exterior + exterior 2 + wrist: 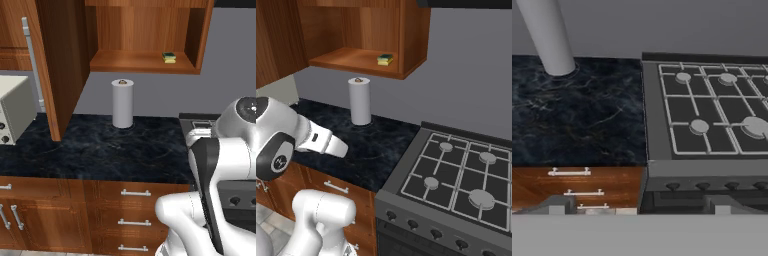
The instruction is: Locate and retrieve the bar soap and sponge from the cabinet. Place them next to the sink.
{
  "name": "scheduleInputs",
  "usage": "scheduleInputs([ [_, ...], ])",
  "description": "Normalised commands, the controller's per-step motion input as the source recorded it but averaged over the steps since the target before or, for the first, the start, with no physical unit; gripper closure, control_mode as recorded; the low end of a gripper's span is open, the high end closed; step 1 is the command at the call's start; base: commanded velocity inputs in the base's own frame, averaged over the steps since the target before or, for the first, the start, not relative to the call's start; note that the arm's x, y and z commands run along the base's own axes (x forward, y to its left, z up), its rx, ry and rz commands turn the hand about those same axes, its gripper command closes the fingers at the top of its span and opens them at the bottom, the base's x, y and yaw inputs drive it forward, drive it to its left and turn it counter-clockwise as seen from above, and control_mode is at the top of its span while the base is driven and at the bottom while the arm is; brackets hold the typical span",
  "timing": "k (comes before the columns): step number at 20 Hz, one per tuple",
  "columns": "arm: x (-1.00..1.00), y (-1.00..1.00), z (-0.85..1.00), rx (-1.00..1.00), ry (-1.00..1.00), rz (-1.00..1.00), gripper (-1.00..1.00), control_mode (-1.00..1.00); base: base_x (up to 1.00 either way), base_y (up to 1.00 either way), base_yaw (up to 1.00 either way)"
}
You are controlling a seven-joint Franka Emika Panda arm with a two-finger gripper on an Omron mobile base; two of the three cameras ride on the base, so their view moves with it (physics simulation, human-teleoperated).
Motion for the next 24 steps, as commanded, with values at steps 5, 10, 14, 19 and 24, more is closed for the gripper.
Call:
scheduleInputs([
  [5,0.01,0.31,0.44,0.00,0.00,0.01,-1.00,-1.00,0.00,0.00,0.00],
  [10,0.00,0.16,0.56,0.00,-0.03,0.02,-1.00,-1.00,0.00,0.00,0.00],
  [14,0.00,0.00,0.43,0.00,-0.06,-0.04,-1.00,-1.00,0.00,0.00,0.00],
  [19,0.11,0.01,0.42,0.00,-0.07,0.01,-1.00,-1.00,0.00,0.00,0.00],
  [24,0.21,0.00,0.21,0.00,-0.19,0.09,-1.00,-1.00,0.00,0.00,0.00],
])
